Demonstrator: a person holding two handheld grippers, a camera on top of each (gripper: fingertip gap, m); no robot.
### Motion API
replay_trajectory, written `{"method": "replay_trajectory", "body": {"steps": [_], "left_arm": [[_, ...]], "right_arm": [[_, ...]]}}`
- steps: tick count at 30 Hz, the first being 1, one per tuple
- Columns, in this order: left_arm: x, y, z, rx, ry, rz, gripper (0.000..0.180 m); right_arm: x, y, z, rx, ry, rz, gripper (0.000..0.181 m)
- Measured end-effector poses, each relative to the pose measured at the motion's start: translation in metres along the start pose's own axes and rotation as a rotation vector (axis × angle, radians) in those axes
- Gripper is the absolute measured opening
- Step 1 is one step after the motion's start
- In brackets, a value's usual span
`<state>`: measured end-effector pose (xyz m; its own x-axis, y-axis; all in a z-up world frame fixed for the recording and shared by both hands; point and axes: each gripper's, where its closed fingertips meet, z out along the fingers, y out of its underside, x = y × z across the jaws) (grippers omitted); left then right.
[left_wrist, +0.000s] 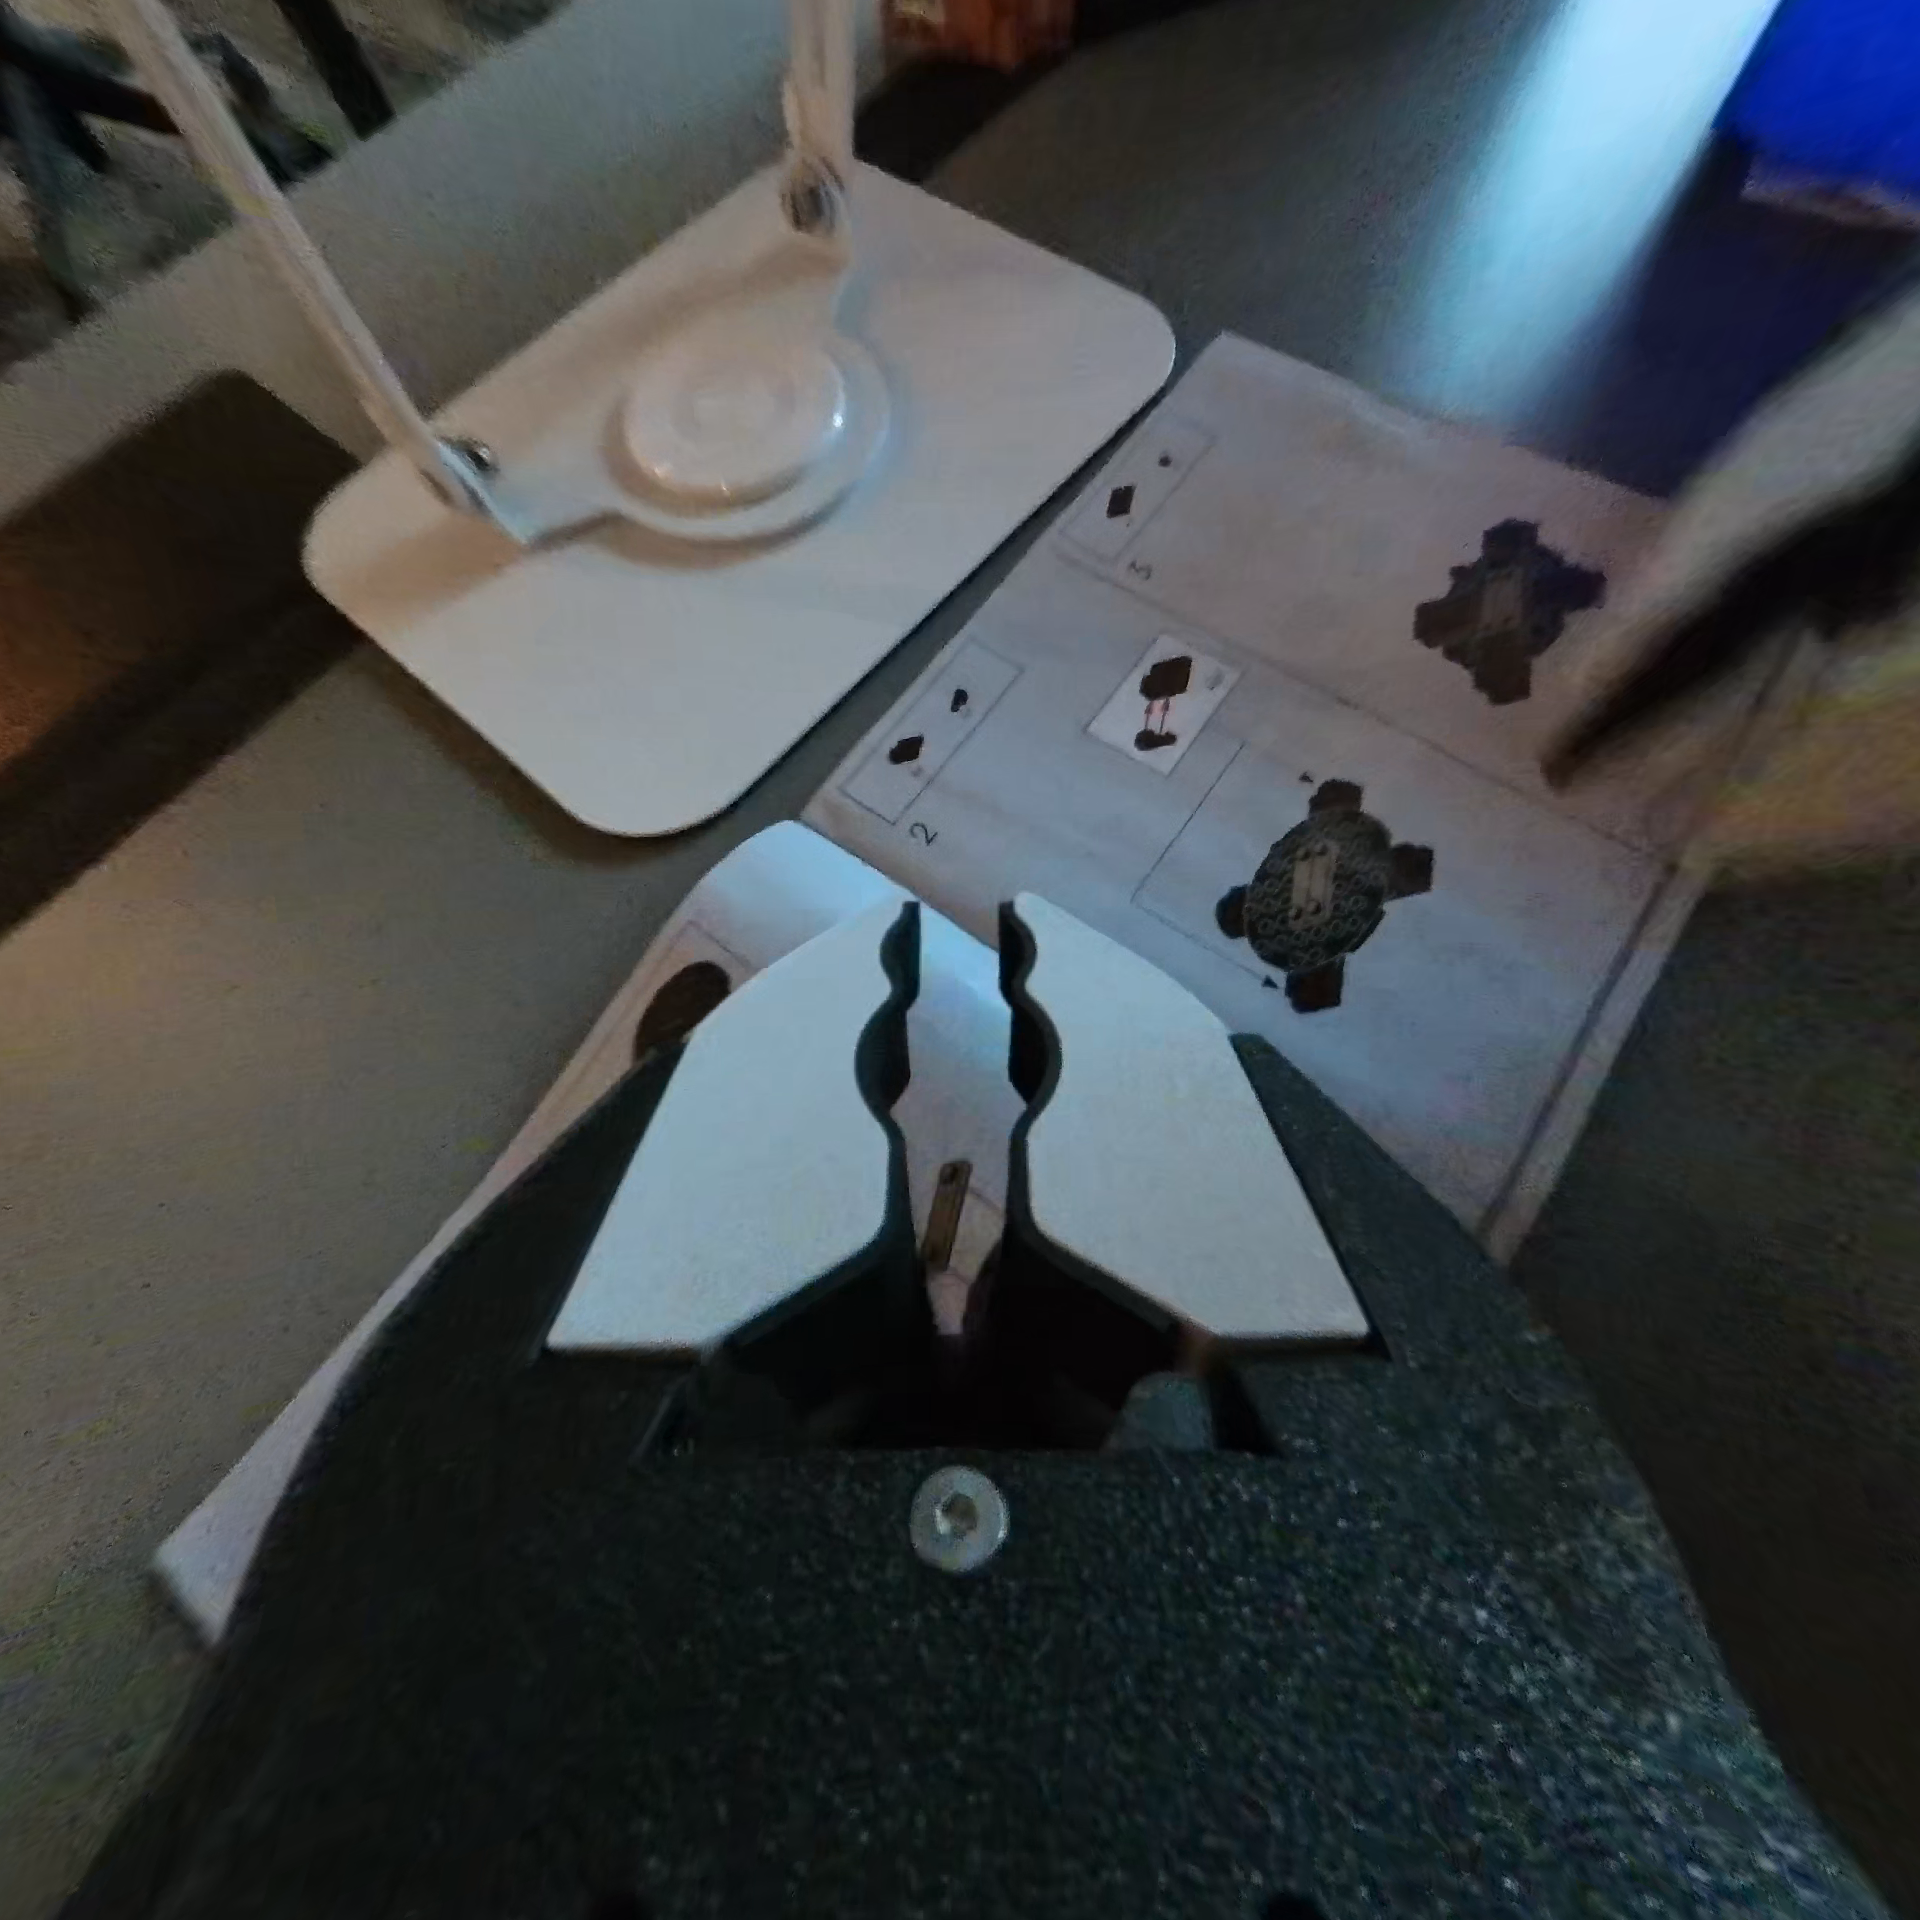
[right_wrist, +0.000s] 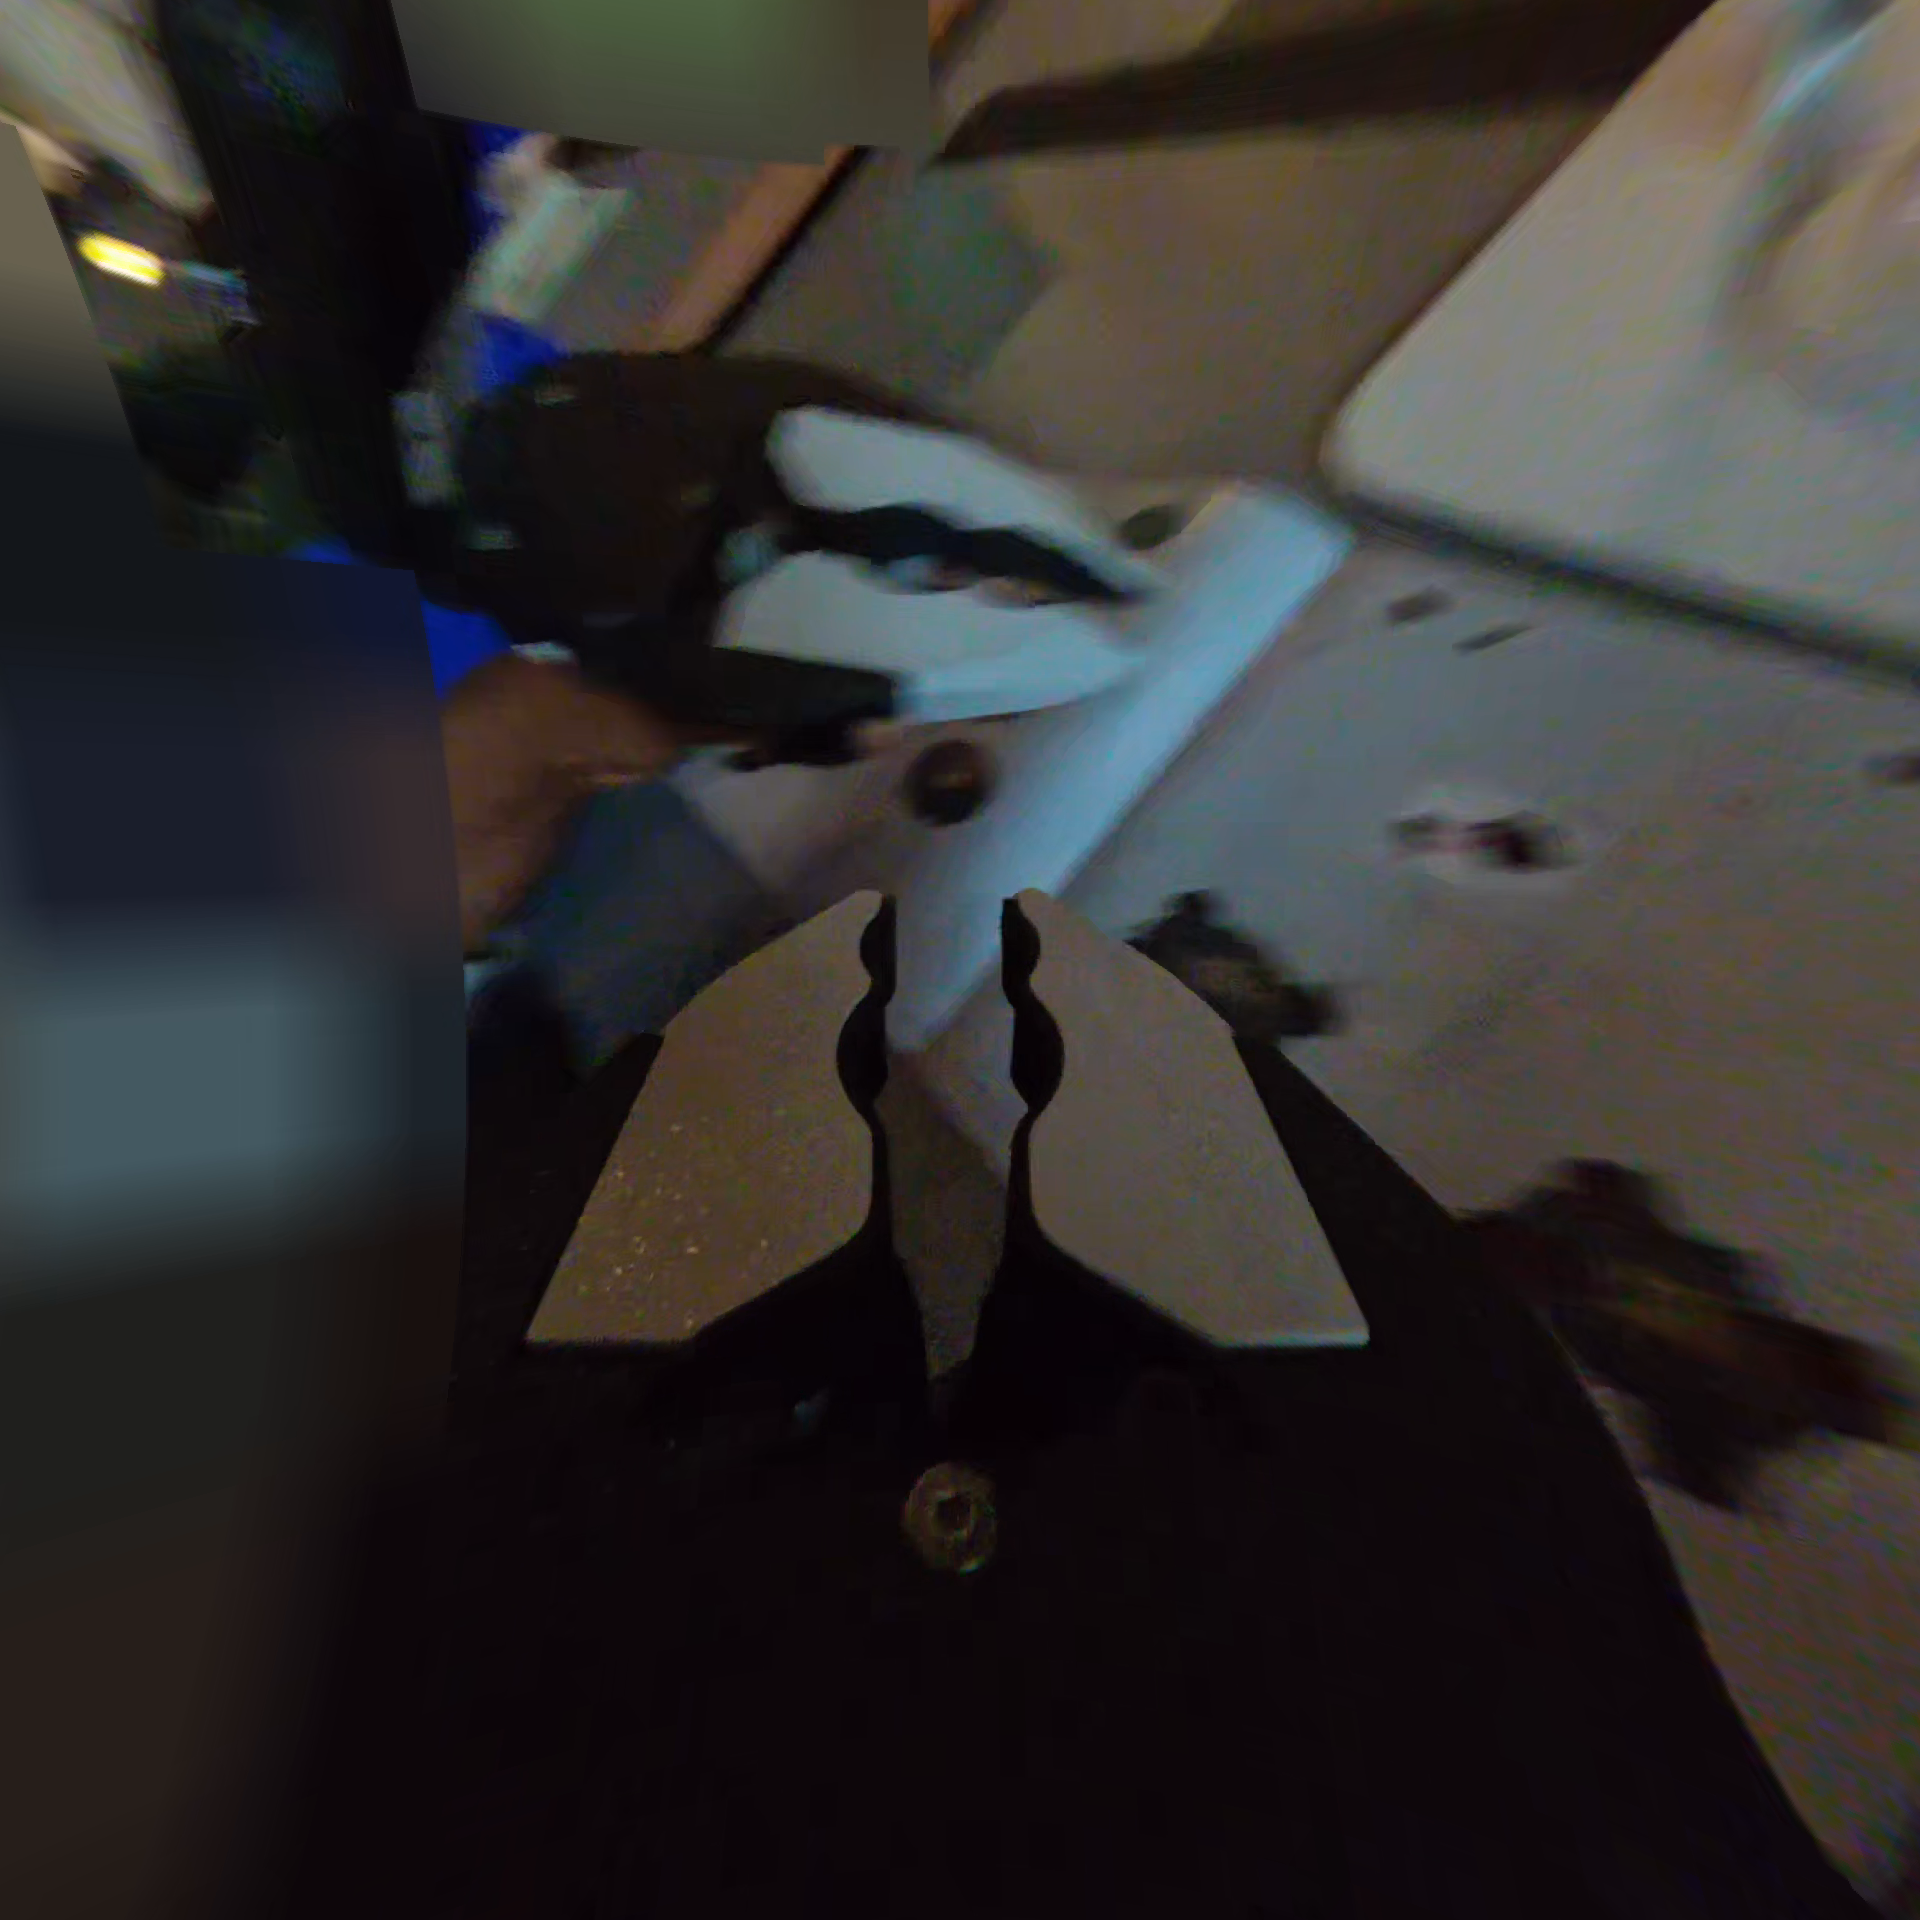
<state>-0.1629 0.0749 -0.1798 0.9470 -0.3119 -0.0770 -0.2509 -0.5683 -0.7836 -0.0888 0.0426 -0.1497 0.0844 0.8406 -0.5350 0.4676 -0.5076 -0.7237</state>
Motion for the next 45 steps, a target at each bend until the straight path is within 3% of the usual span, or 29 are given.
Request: {"method": "replay_trajectory", "body": {"steps": [5, 8, 10, 18, 27, 33, 35, 39, 42, 45], "left_arm": [[0.017, 0.019, -0.022, -0.076, -0.056, 0.049, 0.007], [0.024, 0.049, -0.017, -0.182, -0.063, 0.061, 0.004], [0.026, 0.053, -0.014, -0.171, -0.061, 0.045, 0.002], [0.031, 0.045, -0.004, -0.182, -0.078, 0.088, 0.002], [0.048, 0.032, 0.013, -0.203, -0.079, 0.077, 0.0], [0.054, 0.03, 0.014, -0.234, -0.141, 0.072, 0.0], [0.053, 0.03, 0.014, -0.25, -0.152, 0.071, 0.001], [0.039, 0.024, -0.011, -0.234, -0.246, 0.133, 0.004], [0.035, 0.028, -0.032, -0.195, -0.227, 0.052, 0.009], [0.046, 0.042, -0.031, -0.202, -0.15, -0.022, 0.01]], "right_arm": [[0.083, -0.005, -0.028, -0.03, 0.382, -0.273, 0.022], [0.093, 0.012, -0.027, -0.104, 0.427, -0.337, 0.024], [0.106, 0.029, -0.028, -0.198, 0.515, -0.38, 0.022], [0.122, 0.04, -0.062, -0.147, 0.647, -0.353, 0.014], [0.142, 0.043, -0.094, -0.23, 0.692, -0.331, 0.037], [0.158, 0.039, -0.104, -0.27, 0.664, -0.299, 0.04], [0.156, 0.039, -0.105, -0.29, 0.673, -0.311, 0.033], [0.122, 0.032, -0.099, -0.179, 0.602, -0.289, 0.032], [0.105, 0.046, -0.095, -0.24, 0.562, -0.298, 0.057], [0.089, 0.055, -0.083, -0.234, 0.488, -0.278, 0.051]]}}
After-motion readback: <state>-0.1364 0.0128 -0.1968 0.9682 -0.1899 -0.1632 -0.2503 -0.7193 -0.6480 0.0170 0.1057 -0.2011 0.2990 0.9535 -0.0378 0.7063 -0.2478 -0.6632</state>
